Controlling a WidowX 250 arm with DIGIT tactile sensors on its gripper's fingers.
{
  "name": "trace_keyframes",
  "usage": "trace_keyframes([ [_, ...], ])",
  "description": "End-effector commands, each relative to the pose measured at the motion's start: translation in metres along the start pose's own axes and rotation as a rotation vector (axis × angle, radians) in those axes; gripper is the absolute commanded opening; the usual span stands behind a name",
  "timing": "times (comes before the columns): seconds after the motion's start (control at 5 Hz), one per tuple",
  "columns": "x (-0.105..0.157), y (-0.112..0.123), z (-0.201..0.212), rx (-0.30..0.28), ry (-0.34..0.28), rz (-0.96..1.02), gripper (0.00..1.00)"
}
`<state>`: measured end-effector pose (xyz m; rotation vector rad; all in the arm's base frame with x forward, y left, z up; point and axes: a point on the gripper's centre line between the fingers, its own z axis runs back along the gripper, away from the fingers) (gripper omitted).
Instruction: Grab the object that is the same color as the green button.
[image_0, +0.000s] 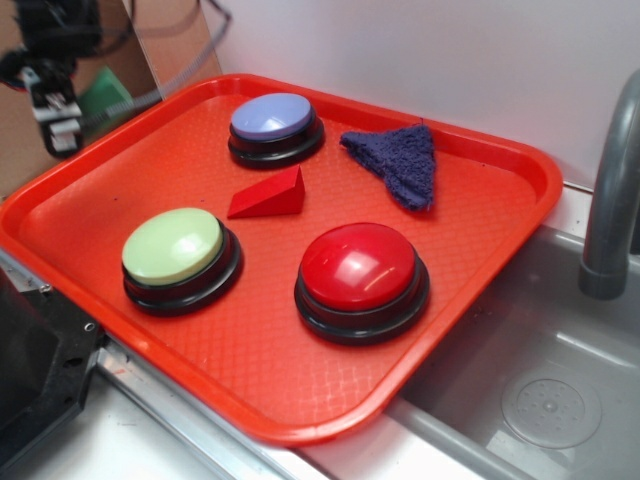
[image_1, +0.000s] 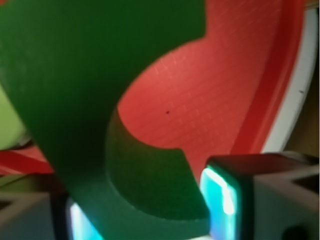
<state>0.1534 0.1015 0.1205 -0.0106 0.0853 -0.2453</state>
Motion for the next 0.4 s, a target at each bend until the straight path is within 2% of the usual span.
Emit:
trace_keyframes([
  [0.0, -0.012, -0.030, 0.101, -0.061, -0.234, -0.055, 0.00],
  [0.2, -0.008, -0.043, 0.109, -0.032, -0.217, -0.027, 0.54],
])
